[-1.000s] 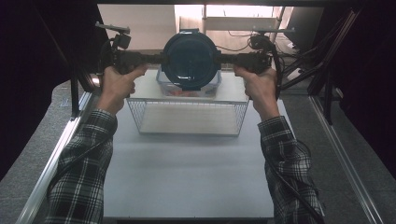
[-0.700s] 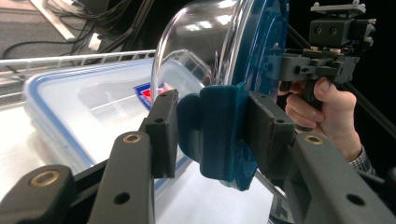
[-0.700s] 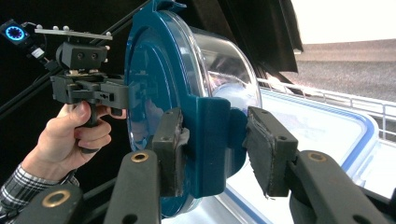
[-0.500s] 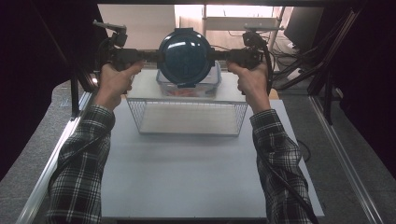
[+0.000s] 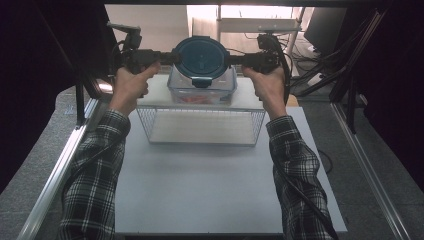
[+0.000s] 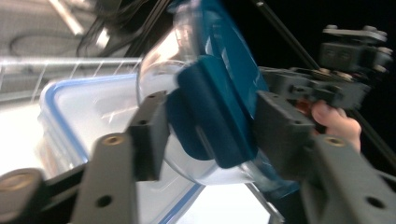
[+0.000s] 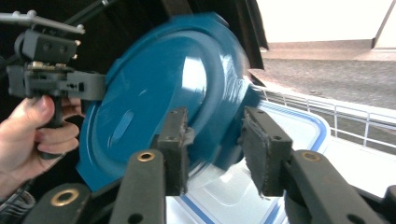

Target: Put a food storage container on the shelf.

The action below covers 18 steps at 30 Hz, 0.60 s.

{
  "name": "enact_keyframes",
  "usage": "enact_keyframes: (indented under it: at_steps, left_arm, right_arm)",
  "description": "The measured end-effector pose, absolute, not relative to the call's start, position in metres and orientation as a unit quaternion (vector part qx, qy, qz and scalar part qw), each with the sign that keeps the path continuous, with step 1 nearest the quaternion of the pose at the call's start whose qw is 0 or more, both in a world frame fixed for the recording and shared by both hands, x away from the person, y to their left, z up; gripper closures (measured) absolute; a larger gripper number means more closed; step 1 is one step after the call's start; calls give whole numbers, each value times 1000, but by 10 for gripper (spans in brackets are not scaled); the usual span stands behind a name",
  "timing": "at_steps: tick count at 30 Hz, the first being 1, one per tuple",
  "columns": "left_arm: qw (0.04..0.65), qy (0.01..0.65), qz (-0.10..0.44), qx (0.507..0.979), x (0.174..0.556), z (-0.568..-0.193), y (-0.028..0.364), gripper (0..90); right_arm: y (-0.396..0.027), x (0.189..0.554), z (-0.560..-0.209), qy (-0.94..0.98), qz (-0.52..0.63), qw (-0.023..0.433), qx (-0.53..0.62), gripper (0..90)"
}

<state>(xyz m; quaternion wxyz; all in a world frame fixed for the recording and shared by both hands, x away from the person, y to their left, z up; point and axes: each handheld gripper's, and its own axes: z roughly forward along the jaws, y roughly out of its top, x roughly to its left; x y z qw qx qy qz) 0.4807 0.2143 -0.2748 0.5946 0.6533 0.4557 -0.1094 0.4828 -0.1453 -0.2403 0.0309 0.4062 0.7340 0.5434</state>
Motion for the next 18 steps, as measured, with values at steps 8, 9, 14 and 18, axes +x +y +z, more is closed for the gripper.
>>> enact_keyframes:
  at_steps: [8,9,14,18]
  left_arm:
    - [602,470,-80,641,485,-281,217,426]
    - [595,474,-55,647,483,-278,216,427]
    - [565,473,30,675,474,-263,206,438]
    - [566,462,66,680,466,-260,204,453]
  right_arm:
    - [-140,480,-235,735,542,48,405,660]
    - [-141,481,-236,734,542,45,407,660]
    - [-141,480,-237,729,547,43,410,660]
    - [-141,479,-238,727,549,49,409,637]
